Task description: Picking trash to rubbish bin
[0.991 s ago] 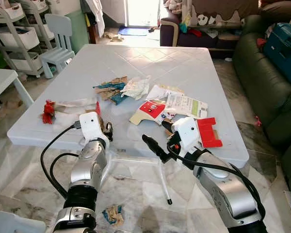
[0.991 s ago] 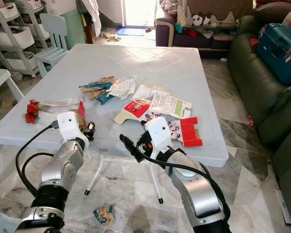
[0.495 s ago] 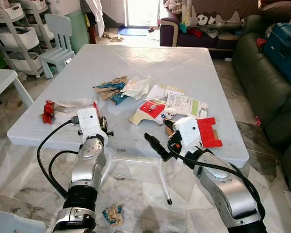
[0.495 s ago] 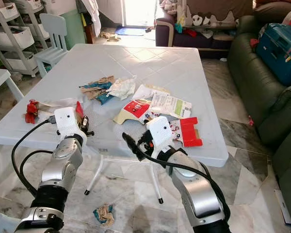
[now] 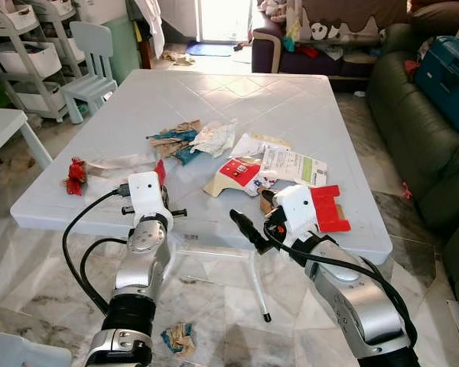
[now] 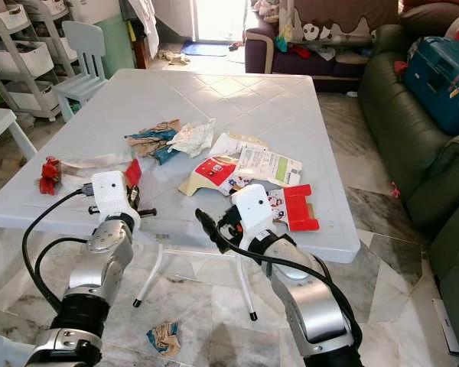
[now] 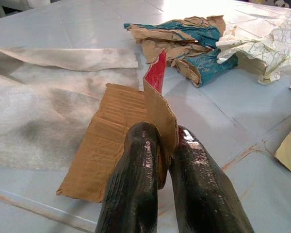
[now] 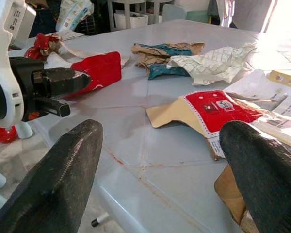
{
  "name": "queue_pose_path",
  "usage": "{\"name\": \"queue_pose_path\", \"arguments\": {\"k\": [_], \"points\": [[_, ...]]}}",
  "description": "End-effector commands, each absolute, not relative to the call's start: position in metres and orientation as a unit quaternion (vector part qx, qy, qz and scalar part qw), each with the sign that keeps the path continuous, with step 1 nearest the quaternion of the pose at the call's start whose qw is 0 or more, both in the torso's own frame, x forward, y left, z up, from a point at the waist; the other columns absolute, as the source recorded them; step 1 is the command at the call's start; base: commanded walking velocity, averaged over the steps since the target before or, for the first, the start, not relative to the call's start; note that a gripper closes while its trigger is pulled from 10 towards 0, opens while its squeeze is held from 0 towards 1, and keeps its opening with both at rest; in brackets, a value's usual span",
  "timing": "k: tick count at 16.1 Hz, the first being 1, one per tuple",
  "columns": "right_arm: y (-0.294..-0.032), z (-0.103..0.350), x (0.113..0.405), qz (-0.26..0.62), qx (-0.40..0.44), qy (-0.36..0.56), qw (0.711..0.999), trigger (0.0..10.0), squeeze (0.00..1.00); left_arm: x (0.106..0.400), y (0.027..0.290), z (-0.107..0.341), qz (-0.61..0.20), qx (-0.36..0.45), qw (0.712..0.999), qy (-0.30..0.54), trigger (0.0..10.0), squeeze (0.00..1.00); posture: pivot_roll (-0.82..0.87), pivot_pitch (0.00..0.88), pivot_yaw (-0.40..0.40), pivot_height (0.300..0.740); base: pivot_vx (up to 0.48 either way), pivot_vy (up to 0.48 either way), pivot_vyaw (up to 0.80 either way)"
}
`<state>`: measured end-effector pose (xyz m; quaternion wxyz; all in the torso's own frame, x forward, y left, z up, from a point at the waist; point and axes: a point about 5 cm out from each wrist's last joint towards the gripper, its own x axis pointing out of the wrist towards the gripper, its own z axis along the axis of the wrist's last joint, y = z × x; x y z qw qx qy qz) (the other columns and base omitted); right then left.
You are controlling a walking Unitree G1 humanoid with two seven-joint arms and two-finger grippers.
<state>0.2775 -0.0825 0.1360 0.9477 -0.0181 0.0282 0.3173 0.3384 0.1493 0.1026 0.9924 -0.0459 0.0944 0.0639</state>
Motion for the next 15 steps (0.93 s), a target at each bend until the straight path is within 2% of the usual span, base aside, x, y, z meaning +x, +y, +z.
{"name": "queue_pose_path", "arguments": {"k": [1,5,6,7,11,13,14,15], "points": [[-0.085,0.137,0.279,0.313,-0.020,0.026,0.949,10.0,0.00,0.339,0.148,0.104,0.054,-0.047,0.993,0.089,0.0,0.00,-0.13,0.000,-0.033,0.740,0.000,0.000,0.00],[-0.087,0.137,0.280,0.307,-0.022,0.025,0.951,10.0,0.00,0.340,0.146,0.110,0.053,-0.028,0.996,0.064,0.0,0.00,-0.13,0.000,-0.031,0.740,0.000,0.000,0.00],[-0.087,0.137,0.280,0.305,-0.022,0.023,0.952,10.0,0.00,0.340,0.144,0.117,0.046,-0.007,0.998,0.038,0.0,0.00,-0.13,0.000,-0.031,0.740,0.000,0.000,0.00],[-0.089,0.140,0.282,0.295,-0.023,0.011,0.955,10.0,0.00,0.339,0.146,0.131,0.056,0.049,0.997,-0.023,0.0,0.00,-0.14,0.000,-0.030,0.740,0.000,0.000,0.00],[-0.094,0.147,0.288,0.268,-0.025,-0.009,0.963,10.0,0.00,0.334,0.153,0.151,0.089,0.099,0.986,-0.099,0.0,0.00,-0.13,0.000,-0.031,0.740,0.000,0.000,0.00],[-0.097,0.150,0.294,0.250,-0.030,-0.022,0.968,10.0,0.00,0.330,0.157,0.154,0.097,0.123,0.980,-0.120,6.4,0.00,-0.12,0.000,-0.030,0.740,0.000,0.000,0.00],[-0.097,0.151,0.295,0.246,-0.031,-0.023,0.968,10.0,0.00,0.328,0.159,0.152,0.099,0.128,0.980,-0.117,6.7,0.00,-0.11,0.000,-0.029,0.740,0.000,0.000,0.00],[-0.096,0.151,0.296,0.244,-0.030,-0.025,0.969,10.0,0.00,0.328,0.160,0.150,0.103,0.122,0.981,-0.110,4.6,0.00,-0.11,0.000,-0.027,0.740,0.000,0.000,0.00]]}}
